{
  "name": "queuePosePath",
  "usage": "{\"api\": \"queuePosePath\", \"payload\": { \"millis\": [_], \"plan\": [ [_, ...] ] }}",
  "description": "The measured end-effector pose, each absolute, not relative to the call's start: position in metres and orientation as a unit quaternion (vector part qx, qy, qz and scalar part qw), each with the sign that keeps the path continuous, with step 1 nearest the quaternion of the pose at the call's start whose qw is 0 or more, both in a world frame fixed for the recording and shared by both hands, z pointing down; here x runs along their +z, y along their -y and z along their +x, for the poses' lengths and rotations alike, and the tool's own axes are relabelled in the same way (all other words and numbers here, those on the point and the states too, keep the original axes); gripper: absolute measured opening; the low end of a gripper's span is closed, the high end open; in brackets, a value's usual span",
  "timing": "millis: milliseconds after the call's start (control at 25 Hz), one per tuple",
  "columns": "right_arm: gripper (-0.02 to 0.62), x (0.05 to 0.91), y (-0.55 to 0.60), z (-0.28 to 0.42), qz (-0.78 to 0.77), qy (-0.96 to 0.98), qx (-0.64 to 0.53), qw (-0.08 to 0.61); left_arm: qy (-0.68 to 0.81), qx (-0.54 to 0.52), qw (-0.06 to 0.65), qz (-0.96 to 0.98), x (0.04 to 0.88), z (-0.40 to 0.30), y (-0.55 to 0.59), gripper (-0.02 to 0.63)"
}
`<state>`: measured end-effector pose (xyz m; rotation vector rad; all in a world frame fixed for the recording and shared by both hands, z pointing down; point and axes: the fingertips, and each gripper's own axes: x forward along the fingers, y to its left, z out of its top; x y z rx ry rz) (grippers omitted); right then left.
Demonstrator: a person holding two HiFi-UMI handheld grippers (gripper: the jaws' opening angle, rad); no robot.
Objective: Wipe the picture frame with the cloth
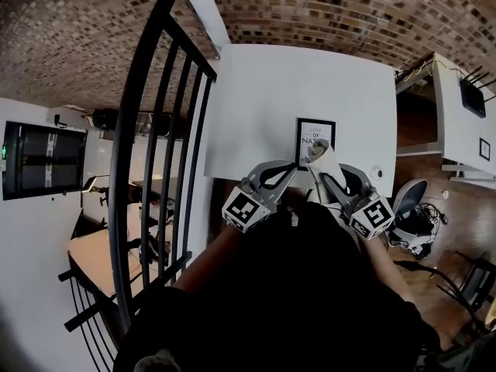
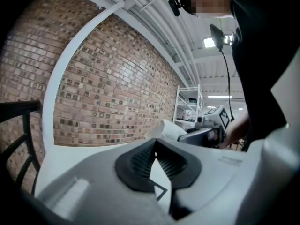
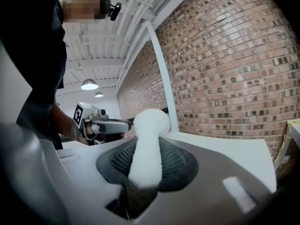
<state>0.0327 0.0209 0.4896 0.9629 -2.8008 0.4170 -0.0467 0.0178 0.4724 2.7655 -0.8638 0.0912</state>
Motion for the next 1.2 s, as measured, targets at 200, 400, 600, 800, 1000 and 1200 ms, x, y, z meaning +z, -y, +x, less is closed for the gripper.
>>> {"api": "queuePosePath", "payload": {
  "millis": [200,400,600,800,1000,1200],
  "plan": [
    [0.115,0.534,0.009,0.030,0.287,0.939,0.150,0.117,0.337,0.034,0.131,0.932,0.495,-0.045,0.008,0.002],
    [0.112,0.590,0.038,0.030,0.250,0.938,0.147,0.188,0.346,0.079,0.165,0.920,0.528,-0.032,0.012,0.001],
    [0.110,0.639,0.067,0.021,0.192,0.934,0.101,0.282,0.351,0.110,0.194,0.910,0.552,-0.026,0.017,0.001],
    [0.110,0.684,0.080,0.017,0.136,0.909,0.031,0.392,0.374,0.143,0.209,0.892,0.585,-0.029,0.026,0.002],
    [0.110,0.708,0.092,0.006,0.101,0.880,-0.019,0.463,0.388,0.180,0.213,0.878,0.609,-0.030,0.042,0.002],
    [0.109,0.722,0.121,-0.002,0.119,0.865,-0.017,0.488,0.397,0.213,0.247,0.858,0.634,-0.033,0.053,0.002]
  ]
}}
